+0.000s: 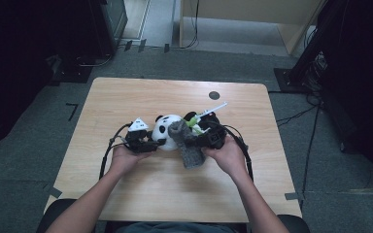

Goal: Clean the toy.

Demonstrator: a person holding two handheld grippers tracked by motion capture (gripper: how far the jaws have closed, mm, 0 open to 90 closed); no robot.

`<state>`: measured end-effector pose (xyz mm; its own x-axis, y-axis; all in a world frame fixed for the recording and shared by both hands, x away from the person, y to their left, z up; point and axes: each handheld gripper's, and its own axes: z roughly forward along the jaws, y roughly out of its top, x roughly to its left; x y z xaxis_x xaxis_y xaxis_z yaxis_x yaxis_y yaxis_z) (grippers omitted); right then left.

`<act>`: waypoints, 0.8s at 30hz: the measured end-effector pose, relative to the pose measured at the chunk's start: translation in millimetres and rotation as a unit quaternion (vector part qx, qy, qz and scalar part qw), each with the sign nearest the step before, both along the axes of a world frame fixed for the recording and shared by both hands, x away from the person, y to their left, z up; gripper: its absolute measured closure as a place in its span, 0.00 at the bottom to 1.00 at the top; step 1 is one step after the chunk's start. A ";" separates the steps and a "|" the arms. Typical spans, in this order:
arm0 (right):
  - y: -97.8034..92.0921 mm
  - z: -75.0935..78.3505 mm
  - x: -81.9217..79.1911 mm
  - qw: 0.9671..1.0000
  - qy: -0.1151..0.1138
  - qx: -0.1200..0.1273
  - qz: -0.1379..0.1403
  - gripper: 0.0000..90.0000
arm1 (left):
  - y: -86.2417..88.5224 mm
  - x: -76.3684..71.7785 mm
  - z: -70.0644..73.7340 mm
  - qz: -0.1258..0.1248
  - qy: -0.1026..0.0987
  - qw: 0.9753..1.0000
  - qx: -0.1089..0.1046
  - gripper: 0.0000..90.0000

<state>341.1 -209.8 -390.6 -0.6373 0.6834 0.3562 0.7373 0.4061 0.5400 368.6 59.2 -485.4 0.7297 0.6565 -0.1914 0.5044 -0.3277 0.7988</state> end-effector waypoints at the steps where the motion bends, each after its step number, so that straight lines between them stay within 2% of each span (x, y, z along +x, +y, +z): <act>1: -9.4 -5.4 1.9 1.000 0.008 0.003 -0.010 0.90 | -0.5 -0.3 0.2 0.000 -0.001 1.000 0.002 0.50; 6: -27.0 -2.5 -0.1 1.000 0.003 0.012 -0.020 0.90 | -0.5 -0.2 0.3 -0.001 -0.001 1.000 0.001 0.50; 9: -46.5 2.3 -2.1 0.999 0.003 0.028 -0.038 0.90 | -0.6 -0.3 0.3 -0.002 -0.001 1.000 0.000 0.50; 16: -70.2 8.4 -2.1 0.997 0.001 0.045 -0.064 0.90 | -0.6 0.0 0.2 -0.002 0.000 1.000 0.000 0.50; 20: -81.4 11.0 -2.5 0.996 -0.002 0.047 -0.082 0.90 | -0.7 -0.1 0.2 -0.002 0.000 1.000 0.001 0.50; 21: -90.3 11.7 -2.6 0.994 -0.003 0.045 -0.098 0.90 | -0.8 -0.2 0.1 -0.002 0.000 1.000 0.002 0.50; 24: -96.5 8.6 -2.3 0.993 -0.001 0.038 -0.112 0.90 | -0.9 -0.2 0.0 -0.002 -0.001 1.000 0.003 0.50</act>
<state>338.8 -306.3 -382.0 -0.4732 0.7786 0.4122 0.8037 0.1900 0.5638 368.4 58.3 -485.4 0.7321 0.6551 -0.1867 0.5023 -0.3341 0.7975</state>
